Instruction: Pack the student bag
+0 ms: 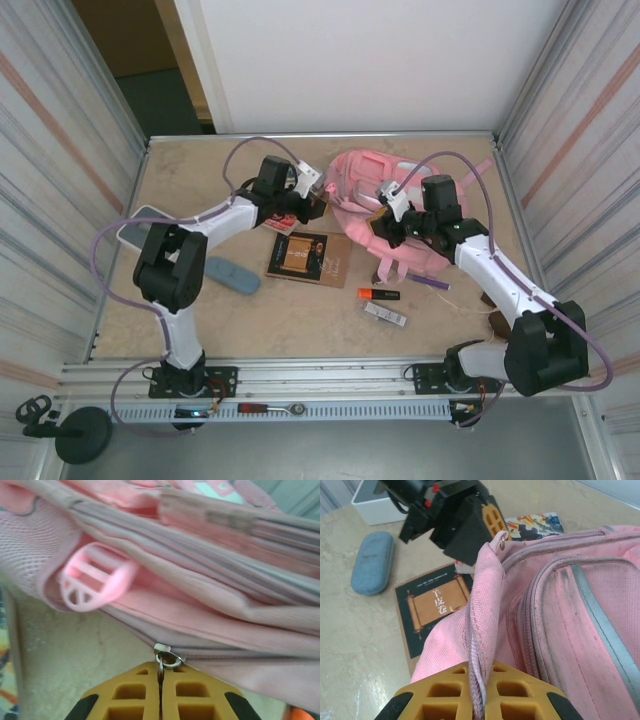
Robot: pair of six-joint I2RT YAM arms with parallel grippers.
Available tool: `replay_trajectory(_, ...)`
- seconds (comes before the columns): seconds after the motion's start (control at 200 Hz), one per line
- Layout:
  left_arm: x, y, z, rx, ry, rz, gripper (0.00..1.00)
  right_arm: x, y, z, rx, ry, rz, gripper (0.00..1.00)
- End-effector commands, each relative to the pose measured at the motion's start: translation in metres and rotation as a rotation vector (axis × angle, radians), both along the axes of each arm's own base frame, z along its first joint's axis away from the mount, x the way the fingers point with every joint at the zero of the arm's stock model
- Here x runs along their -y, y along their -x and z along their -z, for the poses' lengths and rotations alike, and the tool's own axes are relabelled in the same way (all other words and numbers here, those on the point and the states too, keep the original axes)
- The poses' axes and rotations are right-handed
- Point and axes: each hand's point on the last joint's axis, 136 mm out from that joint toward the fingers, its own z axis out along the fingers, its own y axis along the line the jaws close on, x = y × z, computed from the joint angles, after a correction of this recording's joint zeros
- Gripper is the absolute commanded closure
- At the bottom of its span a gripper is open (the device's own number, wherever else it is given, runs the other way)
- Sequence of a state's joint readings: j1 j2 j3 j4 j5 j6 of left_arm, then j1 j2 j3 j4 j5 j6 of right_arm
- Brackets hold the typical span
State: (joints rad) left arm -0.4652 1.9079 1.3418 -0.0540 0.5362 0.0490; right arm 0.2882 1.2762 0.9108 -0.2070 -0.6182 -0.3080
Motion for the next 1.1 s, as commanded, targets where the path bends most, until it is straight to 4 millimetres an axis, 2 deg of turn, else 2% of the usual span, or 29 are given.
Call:
replay_trajectory(0.0, -0.034, -0.042, 0.023, -0.033, -0.121, -0.208, 1.0, -0.003, -0.003, -0.049, 0.151, -0.068, -0.042, 1.0)
replay_trajectory(0.125, -0.036, -0.065, 0.033, -0.046, -0.138, -0.29, 0.98, -0.007, -0.002, -0.053, 0.145, -0.094, -0.066, 1.0)
replay_trajectory(0.245, -0.03, -0.082, 0.024, -0.027, -0.097, -0.323, 0.95, -0.011, -0.003, -0.048, 0.125, -0.104, -0.072, 1.0)
replay_trajectory(0.376, -0.029, -0.08, 0.015, -0.025, -0.083, -0.317, 0.89, -0.005, -0.013, -0.04, 0.108, -0.071, -0.004, 1.0)
replay_trajectory(0.481, -0.041, -0.062, 0.008, -0.023, -0.09, -0.333, 0.71, 0.0, -0.025, -0.031, 0.069, -0.041, 0.077, 1.0)
replay_trajectory(0.586, -0.065, -0.038, 0.001, -0.036, -0.105, -0.4, 0.56, -0.009, -0.033, -0.017, 0.058, -0.004, 0.106, 1.0)
replay_trajectory(0.691, -0.088, -0.012, -0.008, -0.055, -0.078, -0.478, 0.49, -0.026, -0.044, -0.001, 0.029, 0.056, 0.117, 0.95)
replay_trajectory(0.817, -0.103, 0.017, -0.021, -0.068, -0.018, -0.519, 0.44, -0.036, -0.064, 0.031, -0.04, 0.164, 0.168, 0.89)
replay_trajectory(0.937, -0.11, 0.043, -0.031, -0.078, 0.033, -0.527, 0.41, -0.036, -0.064, 0.051, -0.108, 0.265, 0.182, 0.73)
replay_trajectory(1.017, -0.113, 0.059, -0.033, -0.082, 0.07, -0.523, 0.39, -0.028, -0.055, 0.051, -0.143, 0.253, 0.186, 0.6)
replay_trajectory(1.097, -0.119, 0.072, -0.034, -0.075, 0.098, -0.535, 0.35, -0.018, -0.045, 0.048, -0.204, 0.162, 0.176, 0.51)
